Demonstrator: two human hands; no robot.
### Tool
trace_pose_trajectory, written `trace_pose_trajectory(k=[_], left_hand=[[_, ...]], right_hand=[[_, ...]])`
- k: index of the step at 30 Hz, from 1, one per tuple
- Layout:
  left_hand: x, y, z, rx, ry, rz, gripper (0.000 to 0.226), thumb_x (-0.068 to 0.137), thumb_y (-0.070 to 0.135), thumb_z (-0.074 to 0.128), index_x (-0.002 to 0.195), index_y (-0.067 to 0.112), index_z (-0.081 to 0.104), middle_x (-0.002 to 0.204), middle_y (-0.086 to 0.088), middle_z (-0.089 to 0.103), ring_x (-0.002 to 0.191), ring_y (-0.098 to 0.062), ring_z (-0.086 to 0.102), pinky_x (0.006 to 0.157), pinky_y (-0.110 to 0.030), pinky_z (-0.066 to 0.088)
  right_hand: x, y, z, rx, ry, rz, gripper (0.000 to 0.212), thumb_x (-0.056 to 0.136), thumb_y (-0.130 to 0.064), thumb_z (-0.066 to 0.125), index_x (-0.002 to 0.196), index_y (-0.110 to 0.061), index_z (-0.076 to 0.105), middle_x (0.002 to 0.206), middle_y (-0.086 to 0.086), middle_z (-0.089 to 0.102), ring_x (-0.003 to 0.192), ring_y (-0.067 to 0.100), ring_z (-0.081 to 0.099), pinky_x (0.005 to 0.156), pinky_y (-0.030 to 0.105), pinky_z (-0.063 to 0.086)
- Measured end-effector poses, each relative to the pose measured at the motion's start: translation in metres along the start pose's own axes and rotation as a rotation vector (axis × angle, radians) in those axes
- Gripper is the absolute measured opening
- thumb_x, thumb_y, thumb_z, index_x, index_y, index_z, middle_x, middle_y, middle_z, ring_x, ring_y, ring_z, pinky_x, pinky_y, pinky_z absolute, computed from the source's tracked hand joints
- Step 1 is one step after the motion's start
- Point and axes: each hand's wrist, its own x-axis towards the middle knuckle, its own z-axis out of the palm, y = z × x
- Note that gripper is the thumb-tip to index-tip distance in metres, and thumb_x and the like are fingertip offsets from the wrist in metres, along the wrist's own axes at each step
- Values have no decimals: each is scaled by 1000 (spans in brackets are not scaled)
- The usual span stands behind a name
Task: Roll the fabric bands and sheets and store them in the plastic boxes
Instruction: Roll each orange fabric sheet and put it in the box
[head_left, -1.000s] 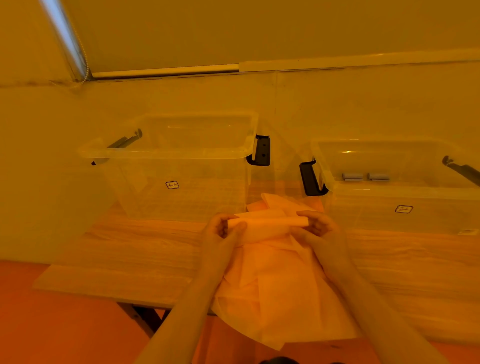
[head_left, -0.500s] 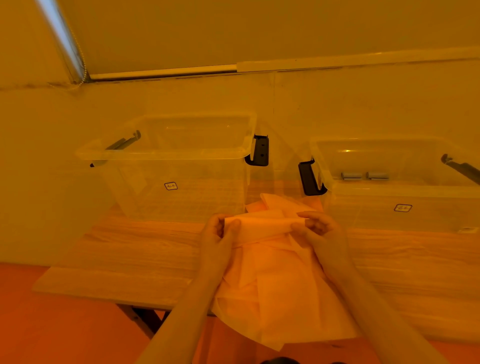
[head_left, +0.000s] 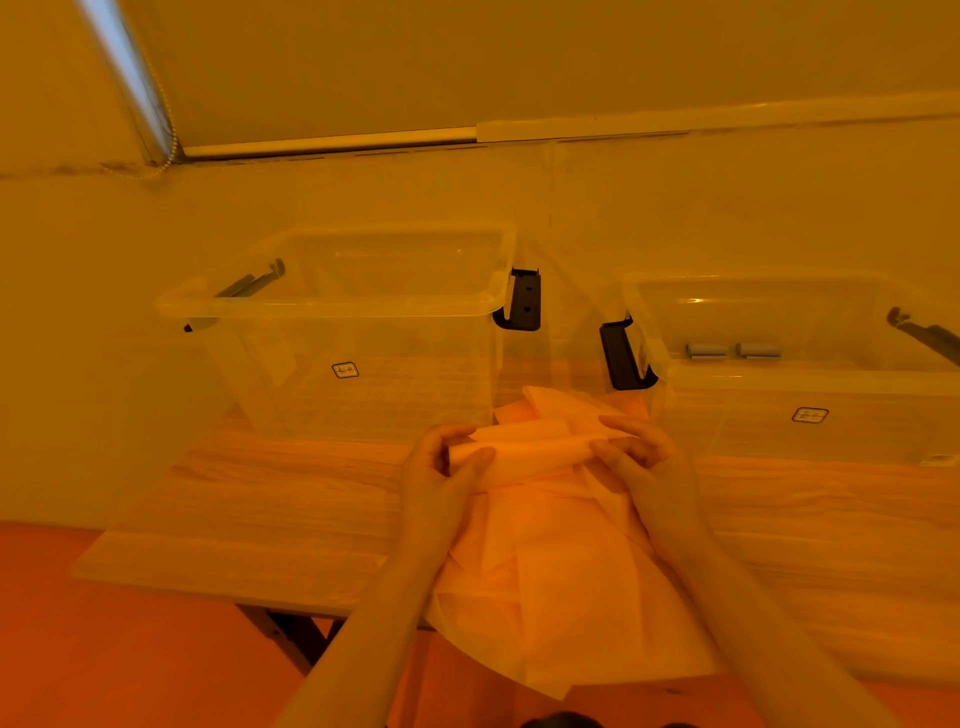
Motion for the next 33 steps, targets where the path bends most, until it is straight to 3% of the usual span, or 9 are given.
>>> trace_pose_trajectory(k=[3, 8, 14, 20, 26, 30, 33], left_hand=[[-1, 3, 0, 6, 24, 5, 27, 79, 13, 75, 94, 32, 63, 101, 2, 66, 96, -19, 64, 83, -44, 54], [-3, 5, 1, -24, 14, -7, 24, 76, 9, 76, 88, 27, 65, 98, 2, 68, 92, -16, 66, 73, -31, 56], [-4, 11, -2, -87, -35, -45, 31, 76, 2, 74, 91, 28, 67, 95, 9, 68, 87, -3, 65, 67, -17, 53], [-4, 20, -11, -80, -99, -64, 30, 79, 1, 70, 91, 28, 67, 100, 4, 68, 92, -10, 64, 65, -15, 52], [-2, 17, -26, 80, -124, 20, 22, 78, 8, 75, 85, 28, 68, 92, 7, 69, 88, -9, 65, 73, -28, 54], [-14, 5, -32, 120, -88, 69, 17, 79, 16, 75, 88, 28, 66, 91, 6, 67, 87, -11, 64, 72, -30, 52], [-18, 4, -36, 30, -45, 27, 19, 80, 12, 74, 95, 21, 66, 97, -2, 68, 90, -19, 65, 73, -34, 54]], right_hand=[[-1, -2, 0, -58, -37, -35, 39, 80, -3, 71, 108, -28, 64, 99, 4, 70, 88, 20, 68, 71, 32, 58], [-2, -1, 0, -48, -14, -50, 21, 82, -8, 70, 97, -22, 68, 97, 2, 71, 88, 17, 68, 69, 24, 55], [0, 2, -2, -72, -4, -36, 11, 82, -11, 70, 93, -14, 71, 91, 7, 71, 85, 23, 68, 74, 34, 57], [3, 3, -4, -109, 20, -66, 10, 79, -12, 73, 89, -10, 72, 97, 3, 68, 92, 16, 64, 82, 31, 53], [1, 3, 0, -121, -17, -61, 19, 80, -14, 72, 98, -13, 71, 98, -1, 71, 86, 8, 67, 67, 19, 55], [0, 6, 1, -258, -28, -173, 23, 82, -18, 71, 100, -29, 65, 96, -4, 68, 81, 11, 65, 66, 24, 55], [-2, 6, 2, -320, -57, -214, 18, 84, -19, 70, 97, -31, 66, 98, -11, 66, 87, -2, 61, 71, 15, 52]])
